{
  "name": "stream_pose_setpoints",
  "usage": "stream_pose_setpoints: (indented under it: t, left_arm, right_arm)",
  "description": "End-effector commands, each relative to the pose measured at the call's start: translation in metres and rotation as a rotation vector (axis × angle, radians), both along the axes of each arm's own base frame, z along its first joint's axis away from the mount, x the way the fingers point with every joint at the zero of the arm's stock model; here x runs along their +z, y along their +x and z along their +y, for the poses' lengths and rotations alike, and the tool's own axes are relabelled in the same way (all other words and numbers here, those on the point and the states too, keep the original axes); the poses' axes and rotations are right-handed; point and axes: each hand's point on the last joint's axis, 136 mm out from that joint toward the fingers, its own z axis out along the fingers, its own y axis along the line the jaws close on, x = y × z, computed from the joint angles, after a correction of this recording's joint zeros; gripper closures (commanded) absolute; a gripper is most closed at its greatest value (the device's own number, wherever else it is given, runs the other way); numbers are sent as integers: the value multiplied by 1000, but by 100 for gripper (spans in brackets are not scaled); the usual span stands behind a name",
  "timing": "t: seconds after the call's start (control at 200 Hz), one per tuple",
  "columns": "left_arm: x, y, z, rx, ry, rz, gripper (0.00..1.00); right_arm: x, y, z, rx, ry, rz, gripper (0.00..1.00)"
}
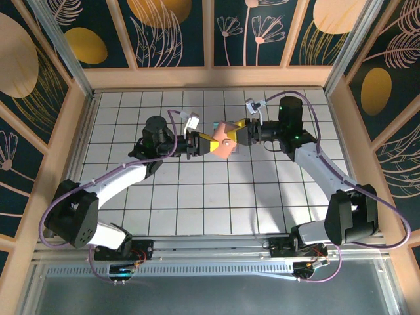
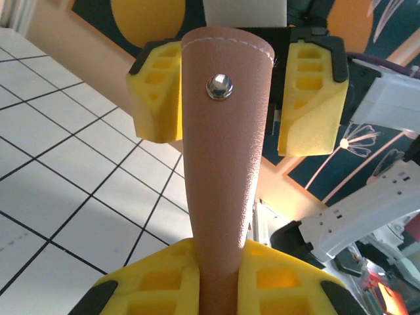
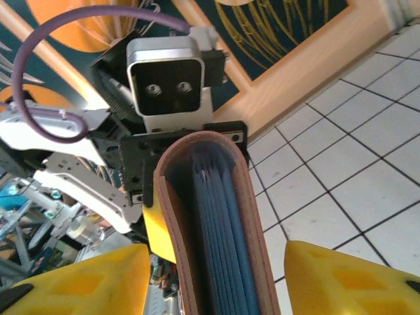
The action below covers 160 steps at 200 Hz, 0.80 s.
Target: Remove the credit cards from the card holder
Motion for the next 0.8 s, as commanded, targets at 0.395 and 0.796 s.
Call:
stream_pose_setpoints:
  t: [0.395,0.796]
  left_arm:
    - [34,12,14,167,-137,-77,85]
    - [31,8,12,139,-131,-70,54]
  right_arm:
    - [36,17,7,-284,160,39,59]
    - [41,14,19,-211,173,16,84]
